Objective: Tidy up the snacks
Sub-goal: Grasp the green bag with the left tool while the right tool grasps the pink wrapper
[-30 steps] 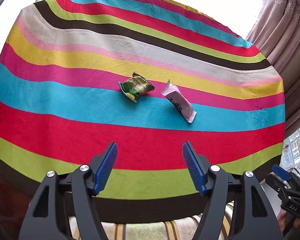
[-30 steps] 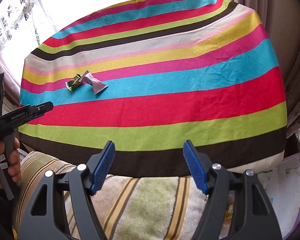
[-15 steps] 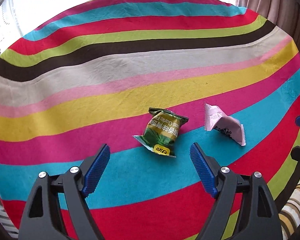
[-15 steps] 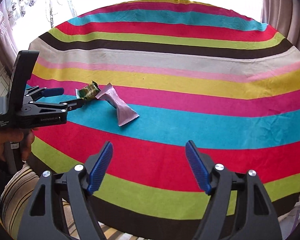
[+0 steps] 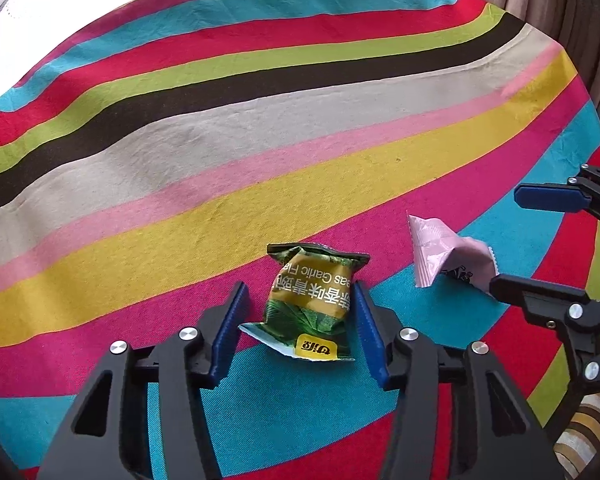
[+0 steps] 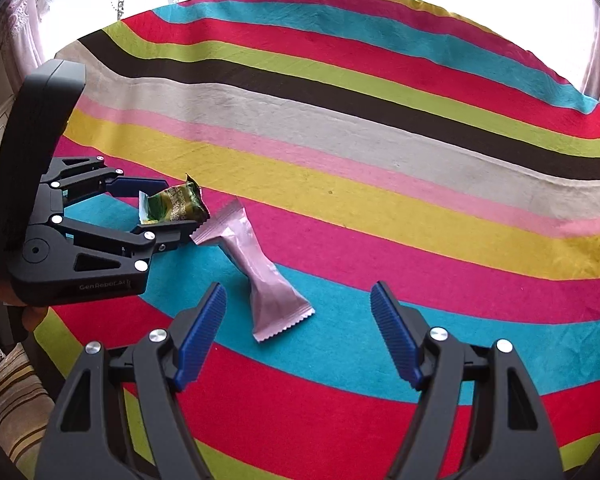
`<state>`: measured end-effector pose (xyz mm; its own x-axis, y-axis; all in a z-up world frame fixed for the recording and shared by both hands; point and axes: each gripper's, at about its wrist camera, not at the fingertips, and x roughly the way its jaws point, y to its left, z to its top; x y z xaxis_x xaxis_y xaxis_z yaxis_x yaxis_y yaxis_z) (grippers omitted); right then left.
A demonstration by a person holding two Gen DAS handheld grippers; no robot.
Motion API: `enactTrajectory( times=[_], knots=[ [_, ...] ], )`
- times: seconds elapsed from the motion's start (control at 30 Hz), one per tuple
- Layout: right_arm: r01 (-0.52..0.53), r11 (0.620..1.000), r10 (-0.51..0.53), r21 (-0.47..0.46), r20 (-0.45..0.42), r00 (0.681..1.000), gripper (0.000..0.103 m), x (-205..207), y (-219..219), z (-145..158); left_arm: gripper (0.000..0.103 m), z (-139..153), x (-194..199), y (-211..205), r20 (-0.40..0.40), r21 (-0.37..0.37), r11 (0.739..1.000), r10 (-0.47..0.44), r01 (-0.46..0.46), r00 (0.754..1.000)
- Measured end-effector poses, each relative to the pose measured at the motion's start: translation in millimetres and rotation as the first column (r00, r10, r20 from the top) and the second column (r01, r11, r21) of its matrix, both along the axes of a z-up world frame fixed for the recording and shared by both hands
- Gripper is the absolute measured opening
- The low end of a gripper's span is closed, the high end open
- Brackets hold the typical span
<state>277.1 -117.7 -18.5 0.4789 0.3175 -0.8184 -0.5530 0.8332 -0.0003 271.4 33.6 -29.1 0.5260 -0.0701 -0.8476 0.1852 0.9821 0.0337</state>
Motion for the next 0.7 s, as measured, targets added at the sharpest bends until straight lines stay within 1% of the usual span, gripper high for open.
enactTrajectory(
  times=[0.1,0.23,0.37,0.43,0.47,0.5,0.53,0.6,0.7],
  knots=[
    [-0.013,1.0,0.013,-0.01,-0.009,1.0,0.075,7,9,-8,0.044,0,-2,1,0.0,-0.006,1.0,0.007,-0.007,1.0],
    [-0.029,1.0,0.029,-0.01,-0.021,0.999,0.074,12,18,-14,0.041,2,-10,3,-0.003,-0.032,0.999,0.043,-0.044,0.999],
    [-0.035,0.999,0.035,-0.012,-0.046,0.998,0.063,17,25,-21,0.041,3,-21,3,0.001,-0.029,0.995,0.091,-0.091,0.996],
    [-0.033,0.999,0.033,-0.023,-0.032,0.999,0.059,18,27,-21,0.041,5,-26,3,0.003,-0.026,0.994,0.11,-0.109,0.994],
    [-0.032,0.999,0.031,-0.021,-0.032,0.999,0.053,17,27,-20,0.041,6,-28,2,0.005,-0.022,0.993,0.116,-0.116,0.993],
    [-0.028,0.999,0.027,-0.02,-0.032,0.999,0.044,17,27,-20,0.041,7,-28,-1,0.006,-0.022,0.992,0.125,-0.124,0.992],
    [-0.025,1.0,0.025,-0.018,-0.032,0.999,0.04,17,26,-19,0.04,8,-30,-2,0.006,-0.028,0.991,0.135,-0.134,0.991],
    [-0.024,1.0,0.023,-0.017,-0.038,0.999,0.022,16,25,-18,0.04,10,-34,-3,0.005,-0.036,0.987,0.155,-0.154,0.988],
    [-0.013,1.0,0.012,-0.018,-0.039,0.999,0.02,12,22,-18,0.039,15,-42,-6,0.008,-0.05,0.983,0.18,-0.179,0.984]
  ],
)
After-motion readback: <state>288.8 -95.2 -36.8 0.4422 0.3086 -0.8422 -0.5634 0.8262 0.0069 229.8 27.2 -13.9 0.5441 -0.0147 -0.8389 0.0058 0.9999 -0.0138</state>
